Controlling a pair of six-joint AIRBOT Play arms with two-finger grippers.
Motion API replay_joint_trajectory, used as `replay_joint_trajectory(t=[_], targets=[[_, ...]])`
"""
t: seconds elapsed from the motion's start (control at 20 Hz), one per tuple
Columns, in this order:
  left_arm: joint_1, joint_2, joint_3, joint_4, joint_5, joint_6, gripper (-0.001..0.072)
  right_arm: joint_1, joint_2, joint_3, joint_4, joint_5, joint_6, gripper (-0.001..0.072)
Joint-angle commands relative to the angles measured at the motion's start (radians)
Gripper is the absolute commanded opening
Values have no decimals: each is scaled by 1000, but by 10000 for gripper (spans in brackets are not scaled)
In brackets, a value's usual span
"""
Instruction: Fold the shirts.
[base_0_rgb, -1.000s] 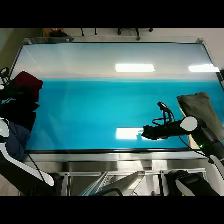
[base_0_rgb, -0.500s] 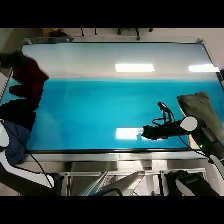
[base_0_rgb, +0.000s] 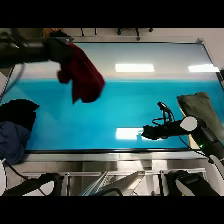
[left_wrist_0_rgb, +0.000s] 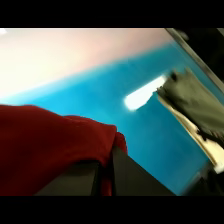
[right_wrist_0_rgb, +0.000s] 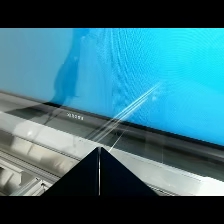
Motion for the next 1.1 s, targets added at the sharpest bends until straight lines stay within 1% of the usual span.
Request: replay_joint_trajectory(t=[0.0, 0.1, 0.15, 0.2, 0.25, 0.3, 0.35, 0.45, 0.5, 0.6, 0.7, 0.75, 0.8, 0.85, 0.95, 1.0, 1.05], targets=[[-148, 36, -229, -6, 16, -1, 16, 1, 1, 0, 1, 2, 0, 23], [-177, 34, -327, -7, 44, -1, 21, 1, 1, 0, 1, 21, 0, 23], [-172, 34, -347, -5, 44, 0, 170, -2, 1, 1, 0, 13, 0, 25], [-148, 34, -346, -7, 34, -11, 637, -10, 1, 7, 1, 14, 0, 31], [-113, 34, -325, -7, 10, -50, 689, -29, 0, 26, -3, 12, -1, 173], [-65, 34, -290, -7, -33, -59, 688, -60, -4, 56, -3, 9, -22, 384], [-10, 34, -254, -6, -94, -77, 687, -100, -15, 93, -3, 9, -61, 424], [84, 41, -240, -6, -217, -122, 688, -205, -68, 177, -2, 10, -143, 425], [119, 58, -277, -6, -263, -122, 687, -252, -106, 212, 1, 10, -181, 426], [152, 115, -424, -2, -271, -119, 688, -319, -204, 267, 47, 4, -255, 434], [150, 194, -634, 26, -177, -106, 687, -336, -298, 290, 145, -49, -373, 434], [139, 226, -739, 34, -109, -98, 687, -335, -344, 291, 203, -97, -444, 466], [122, 252, -846, 46, -28, -97, 687, -335, -389, 291, 270, -139, -496, 573], [103, 267, -936, 42, 47, -93, 687, -335, -437, 291, 349, -178, -549, 607], [42, 265, -1075, 42, 200, -92, 687, -335, -542, 292, 552, -237, -703, 606], [9, 249, -1111, 38, 263, -92, 687, -334, -597, 296, 665, -249, -790, 605], [-24, 224, -1131, 35, 315, -92, 687, -332, -648, 307, 753, -249, -855, 605]])
